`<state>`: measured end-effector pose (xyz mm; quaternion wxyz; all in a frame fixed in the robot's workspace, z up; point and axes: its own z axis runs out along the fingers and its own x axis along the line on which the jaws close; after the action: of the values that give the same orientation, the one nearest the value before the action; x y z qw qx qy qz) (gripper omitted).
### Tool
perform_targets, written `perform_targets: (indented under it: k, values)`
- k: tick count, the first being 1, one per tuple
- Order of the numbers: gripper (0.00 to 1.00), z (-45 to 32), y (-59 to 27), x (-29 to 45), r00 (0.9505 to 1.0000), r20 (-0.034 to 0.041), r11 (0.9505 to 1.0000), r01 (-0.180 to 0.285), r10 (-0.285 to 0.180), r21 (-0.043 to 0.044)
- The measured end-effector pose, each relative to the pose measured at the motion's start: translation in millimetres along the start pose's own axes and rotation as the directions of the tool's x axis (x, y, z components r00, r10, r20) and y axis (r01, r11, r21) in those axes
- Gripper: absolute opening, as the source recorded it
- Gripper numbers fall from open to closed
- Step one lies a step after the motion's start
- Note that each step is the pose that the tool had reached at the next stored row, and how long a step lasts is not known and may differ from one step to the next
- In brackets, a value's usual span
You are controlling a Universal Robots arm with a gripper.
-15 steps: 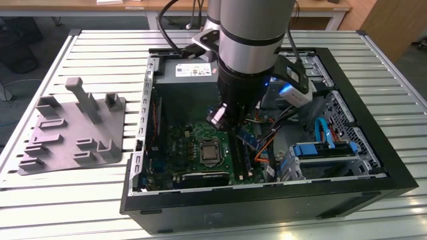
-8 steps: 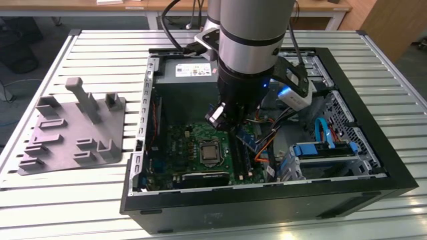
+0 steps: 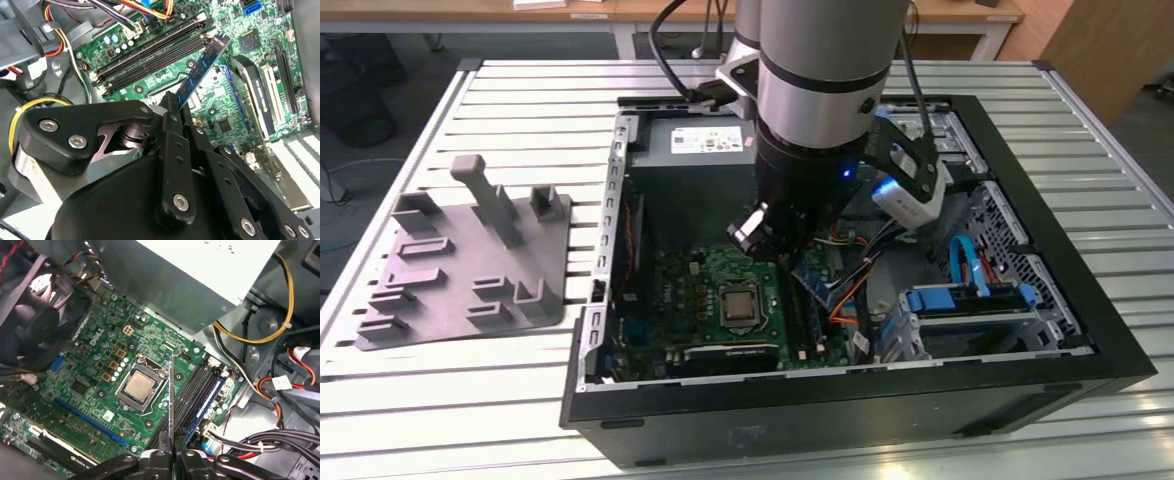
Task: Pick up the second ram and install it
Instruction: 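Insert the second ram into the second slot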
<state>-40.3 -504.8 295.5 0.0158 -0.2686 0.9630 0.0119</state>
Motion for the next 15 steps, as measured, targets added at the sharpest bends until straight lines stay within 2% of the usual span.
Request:
perform_targets:
  k: [8,15]
  values:
    - [0.14,0.5,0.0,0.0,0.9963,0.0014,0.9963,-0.086,0.086,0.0031]
    - [0.14,0.9,0.0,0.0,0.9868,0.0028,0.9868,-0.162,0.162,0.0058]
